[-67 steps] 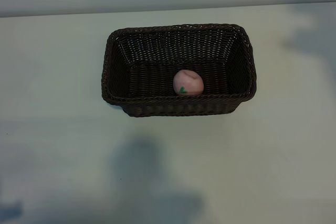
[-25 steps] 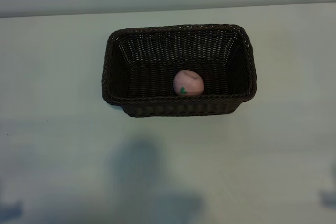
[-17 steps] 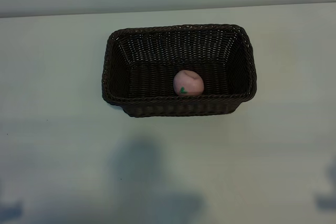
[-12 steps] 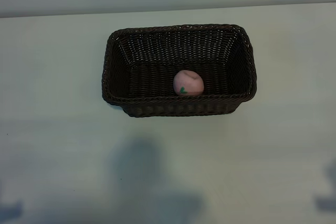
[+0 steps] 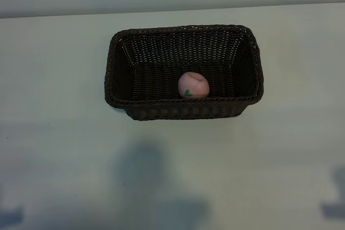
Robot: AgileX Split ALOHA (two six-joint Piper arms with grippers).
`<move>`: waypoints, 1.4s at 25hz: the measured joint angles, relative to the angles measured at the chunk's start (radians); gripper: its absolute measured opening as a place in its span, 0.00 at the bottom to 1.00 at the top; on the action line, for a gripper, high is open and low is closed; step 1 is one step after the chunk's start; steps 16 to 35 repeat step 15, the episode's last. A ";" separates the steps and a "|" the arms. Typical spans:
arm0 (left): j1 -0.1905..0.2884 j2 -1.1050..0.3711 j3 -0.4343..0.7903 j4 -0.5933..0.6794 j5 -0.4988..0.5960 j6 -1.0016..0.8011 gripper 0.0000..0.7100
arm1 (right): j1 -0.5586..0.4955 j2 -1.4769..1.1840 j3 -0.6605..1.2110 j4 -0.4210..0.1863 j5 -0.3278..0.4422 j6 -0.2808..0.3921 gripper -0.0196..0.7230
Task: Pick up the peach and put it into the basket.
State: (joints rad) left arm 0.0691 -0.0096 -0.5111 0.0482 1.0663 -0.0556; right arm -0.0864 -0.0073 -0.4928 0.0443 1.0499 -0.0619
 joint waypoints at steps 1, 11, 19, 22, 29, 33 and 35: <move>0.000 0.000 0.000 0.000 0.000 0.000 0.62 | 0.000 0.000 0.003 0.000 0.004 0.000 0.70; 0.000 0.000 0.000 0.000 0.000 0.000 0.62 | 0.000 0.000 0.004 -0.002 0.007 0.004 0.70; 0.000 0.000 0.000 0.000 0.000 0.000 0.62 | 0.000 0.000 0.004 -0.002 0.007 0.004 0.70; 0.000 0.000 0.000 0.000 0.000 0.000 0.62 | 0.000 0.000 0.004 -0.002 0.007 0.004 0.70; 0.000 0.000 0.000 0.000 0.000 0.000 0.62 | 0.000 0.000 0.004 -0.002 0.007 0.004 0.70; 0.000 0.000 0.000 0.000 0.000 0.000 0.62 | 0.000 0.000 0.004 -0.002 0.007 0.004 0.70; 0.000 0.000 0.000 0.000 0.000 0.000 0.62 | 0.000 0.000 0.004 -0.002 0.007 0.004 0.70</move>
